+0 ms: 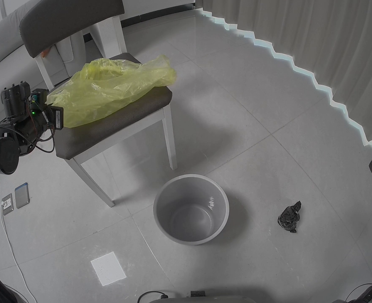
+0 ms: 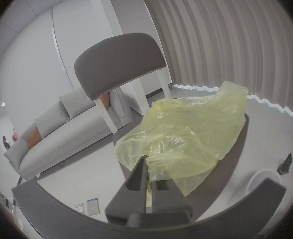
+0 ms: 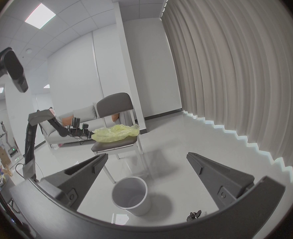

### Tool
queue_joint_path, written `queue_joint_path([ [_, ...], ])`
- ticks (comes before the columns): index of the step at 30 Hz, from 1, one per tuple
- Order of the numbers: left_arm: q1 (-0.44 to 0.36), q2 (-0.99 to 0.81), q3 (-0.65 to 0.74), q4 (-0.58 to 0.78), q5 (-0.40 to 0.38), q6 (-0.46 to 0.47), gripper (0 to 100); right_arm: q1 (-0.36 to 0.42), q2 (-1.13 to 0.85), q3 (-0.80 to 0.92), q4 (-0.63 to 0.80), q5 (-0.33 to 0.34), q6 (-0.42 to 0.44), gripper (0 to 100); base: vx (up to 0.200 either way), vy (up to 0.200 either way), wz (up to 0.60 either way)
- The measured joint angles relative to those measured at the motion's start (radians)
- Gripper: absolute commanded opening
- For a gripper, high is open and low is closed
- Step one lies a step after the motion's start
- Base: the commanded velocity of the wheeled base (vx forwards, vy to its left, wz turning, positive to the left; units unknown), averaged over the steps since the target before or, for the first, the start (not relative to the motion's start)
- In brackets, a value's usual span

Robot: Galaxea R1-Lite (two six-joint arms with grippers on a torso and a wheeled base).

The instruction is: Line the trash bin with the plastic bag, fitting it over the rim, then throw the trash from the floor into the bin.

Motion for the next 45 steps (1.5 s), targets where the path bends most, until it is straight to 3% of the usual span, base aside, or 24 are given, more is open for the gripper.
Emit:
queue_joint_path([
  [4,-0.062,-0.06,0.011,0.037,-0.025,-0.004,0,-0.002,0.0,0.001,0.013,-0.005,-0.018,100,0.0,0.0,0.0],
  [7,-0.137,-0.137,0.003,0.139,-0.041,0.007,0,-0.004,0.01,-0.003,0.016,-0.007,-0.024,100,0.0,0.0,0.0],
  [15,-0.347,-0.32,-0.186,0.635,-0.08,0.098,0,-0.006,0.101,-0.065,0.022,-0.009,-0.055,100,0.0,0.0,0.0],
  [20,-0.537,-0.378,-0.311,0.807,-0.101,0.141,0,-0.002,0.198,-0.122,0.022,-0.01,-0.073,100,0.0,0.0,0.0],
  [24,-0.672,-0.391,-0.356,0.854,-0.122,0.191,0,0.013,0.296,-0.168,0.019,-0.012,-0.082,100,0.0,0.0,0.0],
  [28,-0.751,-0.384,-0.357,0.876,-0.194,0.224,0,0.027,0.39,-0.216,0.007,-0.009,-0.086,100,0.0,0.0,0.0],
  [37,-0.793,-0.373,-0.308,0.883,-0.274,0.234,0,0.037,0.534,-0.332,0.001,0.018,-0.078,100,0.0,0.0,0.0],
  [45,-0.831,-0.367,-0.303,0.876,-0.287,0.236,0,0.038,0.679,-0.409,0.0,0.032,-0.077,100,0.0,0.0,0.0],
])
